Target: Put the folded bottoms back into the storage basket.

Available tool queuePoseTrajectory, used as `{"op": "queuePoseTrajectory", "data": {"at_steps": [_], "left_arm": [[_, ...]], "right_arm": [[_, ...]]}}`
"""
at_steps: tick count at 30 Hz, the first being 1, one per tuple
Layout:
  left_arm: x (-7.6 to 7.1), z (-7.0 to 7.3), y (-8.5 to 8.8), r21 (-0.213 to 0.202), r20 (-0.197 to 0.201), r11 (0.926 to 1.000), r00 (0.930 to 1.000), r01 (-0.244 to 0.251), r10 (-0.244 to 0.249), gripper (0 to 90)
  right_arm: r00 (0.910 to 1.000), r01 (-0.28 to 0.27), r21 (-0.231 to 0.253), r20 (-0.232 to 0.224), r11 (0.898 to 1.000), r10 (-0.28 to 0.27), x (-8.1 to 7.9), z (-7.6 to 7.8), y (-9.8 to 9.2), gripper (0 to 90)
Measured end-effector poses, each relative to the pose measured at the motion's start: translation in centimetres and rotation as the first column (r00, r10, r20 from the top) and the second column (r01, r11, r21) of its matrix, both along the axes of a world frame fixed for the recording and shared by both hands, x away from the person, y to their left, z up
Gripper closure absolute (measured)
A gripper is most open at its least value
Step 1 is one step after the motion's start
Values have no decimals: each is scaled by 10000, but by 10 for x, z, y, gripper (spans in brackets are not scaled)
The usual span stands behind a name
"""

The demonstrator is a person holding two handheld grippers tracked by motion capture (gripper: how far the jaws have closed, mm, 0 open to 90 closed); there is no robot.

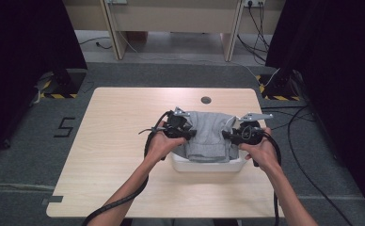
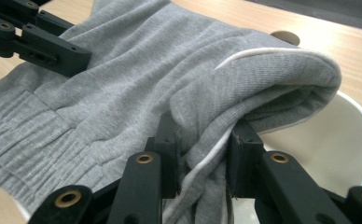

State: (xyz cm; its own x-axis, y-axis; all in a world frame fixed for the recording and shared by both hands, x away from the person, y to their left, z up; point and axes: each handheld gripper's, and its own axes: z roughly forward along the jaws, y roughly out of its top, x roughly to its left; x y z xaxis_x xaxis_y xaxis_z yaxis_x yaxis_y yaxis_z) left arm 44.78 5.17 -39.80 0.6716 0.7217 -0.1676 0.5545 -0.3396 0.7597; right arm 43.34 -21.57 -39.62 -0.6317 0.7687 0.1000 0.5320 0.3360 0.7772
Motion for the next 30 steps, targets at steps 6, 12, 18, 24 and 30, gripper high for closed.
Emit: {"op": "queuePoseTrajectory", "data": {"at_steps": [6, 12, 18, 24, 30], "left_arm": [[3, -11, -6, 255, -175, 9997, 9998, 31, -27, 729], [8, -26, -5, 451, -461, 9990, 9989, -41, 61, 726], [12, -35, -6, 568, -845, 9984, 9964, -15, 63, 718], [14, -43, -9, 859, -1053, 9963, 9944, -1, 91, 707], [12, -42, -4, 656, -983, 9978, 9950, -113, 178, 633]], "right_arm": [[9994, 110, -237, -315, 9997, -117, 7, -9, -2, 704], [9985, 132, -361, -531, 9993, -151, 10, -20, -2, 703], [9965, 184, -572, -803, 9982, -230, 13, -29, 0, 699], [9925, 274, -758, -1165, 9967, -361, 17, -38, 0, 679], [9859, 901, -1263, -1292, 9879, -1064, 19, -41, -1, 532]]}}
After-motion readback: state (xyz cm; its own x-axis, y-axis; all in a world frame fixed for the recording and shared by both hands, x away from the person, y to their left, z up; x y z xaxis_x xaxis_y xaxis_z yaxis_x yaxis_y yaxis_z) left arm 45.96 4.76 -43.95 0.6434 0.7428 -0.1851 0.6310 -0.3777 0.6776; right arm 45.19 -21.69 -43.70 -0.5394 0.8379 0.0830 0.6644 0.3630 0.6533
